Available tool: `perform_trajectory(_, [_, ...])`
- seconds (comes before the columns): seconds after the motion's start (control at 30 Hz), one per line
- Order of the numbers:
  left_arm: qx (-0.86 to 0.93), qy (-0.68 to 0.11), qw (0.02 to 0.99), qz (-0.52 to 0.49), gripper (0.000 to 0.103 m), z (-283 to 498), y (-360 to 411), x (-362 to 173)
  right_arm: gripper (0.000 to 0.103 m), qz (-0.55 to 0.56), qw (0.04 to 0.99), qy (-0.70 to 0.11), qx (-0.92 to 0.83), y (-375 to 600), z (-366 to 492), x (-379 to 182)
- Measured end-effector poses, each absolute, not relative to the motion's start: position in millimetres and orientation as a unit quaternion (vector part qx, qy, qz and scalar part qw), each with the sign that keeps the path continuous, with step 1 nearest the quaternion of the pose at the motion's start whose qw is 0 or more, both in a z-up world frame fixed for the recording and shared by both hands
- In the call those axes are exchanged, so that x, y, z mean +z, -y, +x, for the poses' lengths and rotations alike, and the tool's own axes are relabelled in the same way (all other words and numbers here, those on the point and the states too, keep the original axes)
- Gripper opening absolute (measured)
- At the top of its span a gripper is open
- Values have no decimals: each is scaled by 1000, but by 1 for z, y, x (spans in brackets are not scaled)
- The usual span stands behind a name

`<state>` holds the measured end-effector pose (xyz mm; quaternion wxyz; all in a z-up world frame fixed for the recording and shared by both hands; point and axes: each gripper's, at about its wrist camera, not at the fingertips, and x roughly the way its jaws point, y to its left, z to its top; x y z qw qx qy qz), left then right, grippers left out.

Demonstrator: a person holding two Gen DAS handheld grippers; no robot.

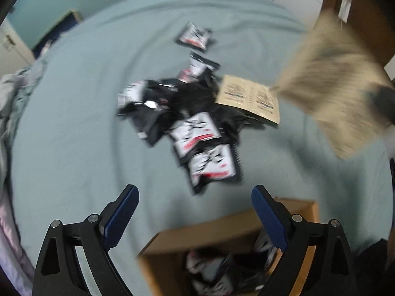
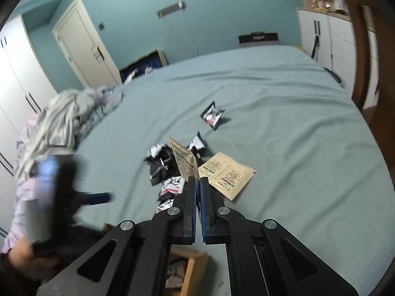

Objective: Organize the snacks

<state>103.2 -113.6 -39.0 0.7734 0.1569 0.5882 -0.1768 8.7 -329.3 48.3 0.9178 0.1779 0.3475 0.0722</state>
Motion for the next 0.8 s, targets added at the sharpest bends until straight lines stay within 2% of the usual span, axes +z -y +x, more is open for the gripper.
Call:
perform_trajectory(0.13, [-171,-633,740,149,91,127,130,-67,1,212,923,-318,46,345,-48,41])
perform_trajectory(0.2, [-176,-656,722,132,85,134,134,-81,1,220,923,-314,38,348,-73,37])
perform_trajectory(0.23, [-174,-664,717,123,80,136,134,-87,1,222,922,-314,34,349,-86,34])
perform_trajectory(0.27, [-167,-674,711,111,64,138,132,-93,1,228,921,-315,33,350,-96,31])
perform_trajectory(0.3, [-161,-679,709,106,54,139,129,-97,1,236,918,-316,38,350,-102,30])
perform_trajectory(0.37, [-160,-674,716,86,50,135,122,-95,1,252,914,-313,56,350,-111,30])
perform_trajectory(0.43, [-162,-662,727,83,38,127,116,-87,1,250,912,-316,78,344,-109,30])
perform_trajectory(0.8, [-182,-567,796,106,36,40,60,16,1,192,920,-323,114,327,-93,35])
